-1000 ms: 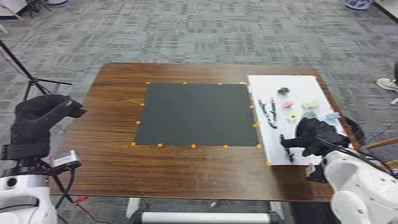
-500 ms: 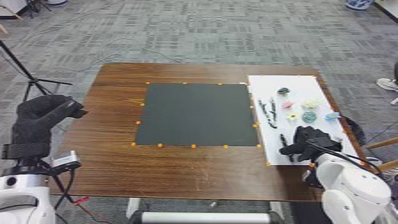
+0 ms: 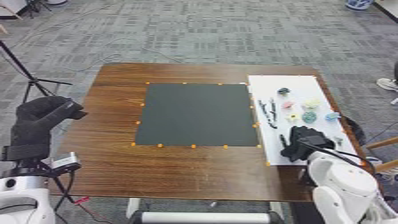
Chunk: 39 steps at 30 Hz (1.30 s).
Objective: Arrange flowers
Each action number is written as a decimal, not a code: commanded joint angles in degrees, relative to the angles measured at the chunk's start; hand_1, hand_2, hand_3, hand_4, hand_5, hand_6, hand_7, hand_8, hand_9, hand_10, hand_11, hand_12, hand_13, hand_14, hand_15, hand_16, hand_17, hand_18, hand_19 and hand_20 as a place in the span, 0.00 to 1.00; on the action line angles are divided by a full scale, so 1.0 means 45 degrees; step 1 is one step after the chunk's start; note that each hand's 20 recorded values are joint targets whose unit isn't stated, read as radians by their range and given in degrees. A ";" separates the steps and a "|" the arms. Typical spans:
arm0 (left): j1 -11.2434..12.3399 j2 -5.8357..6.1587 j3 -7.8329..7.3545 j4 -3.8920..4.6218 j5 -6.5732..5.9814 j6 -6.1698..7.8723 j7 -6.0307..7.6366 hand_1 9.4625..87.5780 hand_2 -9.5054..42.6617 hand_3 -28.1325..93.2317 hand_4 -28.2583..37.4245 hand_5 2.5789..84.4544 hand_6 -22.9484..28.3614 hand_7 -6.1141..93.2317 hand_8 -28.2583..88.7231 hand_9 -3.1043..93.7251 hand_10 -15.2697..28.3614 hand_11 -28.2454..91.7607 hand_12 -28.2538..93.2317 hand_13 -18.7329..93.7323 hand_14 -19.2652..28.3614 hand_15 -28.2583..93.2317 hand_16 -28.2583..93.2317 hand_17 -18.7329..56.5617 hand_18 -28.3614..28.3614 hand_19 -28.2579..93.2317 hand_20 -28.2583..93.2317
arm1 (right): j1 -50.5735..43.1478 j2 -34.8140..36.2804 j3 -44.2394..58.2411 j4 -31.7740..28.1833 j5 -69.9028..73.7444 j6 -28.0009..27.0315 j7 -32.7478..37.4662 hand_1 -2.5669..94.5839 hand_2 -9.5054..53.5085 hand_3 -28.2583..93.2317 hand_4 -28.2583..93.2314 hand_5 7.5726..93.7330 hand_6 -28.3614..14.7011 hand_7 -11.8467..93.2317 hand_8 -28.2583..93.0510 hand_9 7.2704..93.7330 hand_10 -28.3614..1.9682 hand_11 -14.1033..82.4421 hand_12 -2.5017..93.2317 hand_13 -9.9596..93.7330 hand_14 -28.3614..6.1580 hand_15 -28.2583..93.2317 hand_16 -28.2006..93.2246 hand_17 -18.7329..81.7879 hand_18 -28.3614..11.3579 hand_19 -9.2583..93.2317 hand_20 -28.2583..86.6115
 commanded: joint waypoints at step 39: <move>0.0644 0.0756 -0.0695 0.0272 -0.0804 0.0046 -0.0250 0.46 0.06 0.69 0.31 0.73 0.50 0.44 0.42 0.71 0.63 0.60 0.47 0.65 0.79 0.58 0.28 0.44 0.73 0.34 0.46 | 0.3510 -0.0389 -0.0659 -0.0587 0.6310 -0.0200 0.0329 0.64 0.00 0.70 0.18 0.80 0.60 0.37 0.48 0.99 0.61 0.52 0.36 1.00 0.80 0.74 0.45 0.93 0.52 1.00 0.61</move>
